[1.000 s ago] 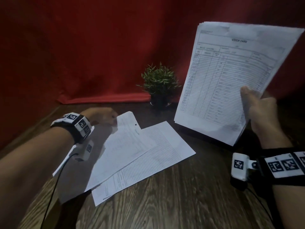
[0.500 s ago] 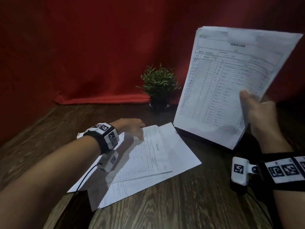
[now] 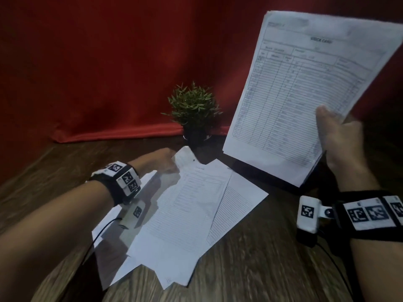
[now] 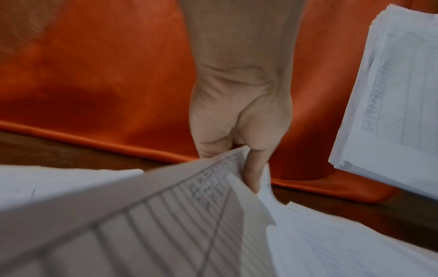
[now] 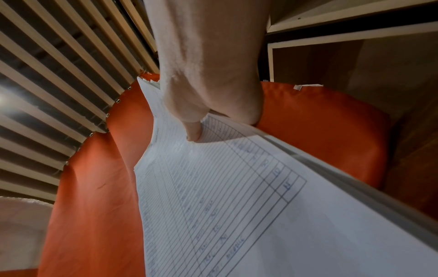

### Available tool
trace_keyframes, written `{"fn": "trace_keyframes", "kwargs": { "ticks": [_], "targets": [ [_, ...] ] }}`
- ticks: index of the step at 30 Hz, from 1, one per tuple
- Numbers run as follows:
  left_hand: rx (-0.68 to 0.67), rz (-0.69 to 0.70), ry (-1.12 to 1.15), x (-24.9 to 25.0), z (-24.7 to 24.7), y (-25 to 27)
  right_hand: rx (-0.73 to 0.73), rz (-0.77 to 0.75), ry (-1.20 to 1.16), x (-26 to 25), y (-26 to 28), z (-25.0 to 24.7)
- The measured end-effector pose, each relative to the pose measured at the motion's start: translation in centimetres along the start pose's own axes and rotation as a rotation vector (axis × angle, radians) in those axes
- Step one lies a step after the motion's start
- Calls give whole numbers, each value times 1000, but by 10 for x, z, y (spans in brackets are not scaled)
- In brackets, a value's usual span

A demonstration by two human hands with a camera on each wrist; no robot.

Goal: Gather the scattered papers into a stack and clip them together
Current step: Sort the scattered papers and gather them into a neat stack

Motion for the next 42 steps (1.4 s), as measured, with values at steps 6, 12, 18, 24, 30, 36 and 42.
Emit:
{"fn": "trace_keyframes", "kwargs": {
  "ticks": [6, 12, 18, 24, 30, 36, 42],
  "targets": [
    [-15, 352, 23, 71, -43, 16, 19, 15, 23, 1, -3, -2],
    [-235, 749, -517, 149, 14, 49, 32, 18, 30, 4, -6, -2],
    [-354, 765, -619, 131, 83, 40, 21, 24, -5, 5, -5, 1],
    [-93, 462, -613, 107, 54, 19, 2, 32, -7, 8, -8, 2],
    [-62, 409, -656, 109, 38, 25, 23, 28, -13, 6, -13, -5],
    [-282, 794, -570, 161, 60, 63, 30, 48, -28, 7, -15, -11],
    [-392, 852, -487, 172, 106, 75, 10, 39, -21, 9, -14, -5]
  ]
}}
Point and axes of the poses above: each hand's wrist, its own y-axis away from the middle knuckle, its own z-axis out of the palm, x = y × z, the point moved 7 cm from there along -y, towards the middle knuckle, and after that the axes turned 8 degrees about x, right-handed, at the moved point
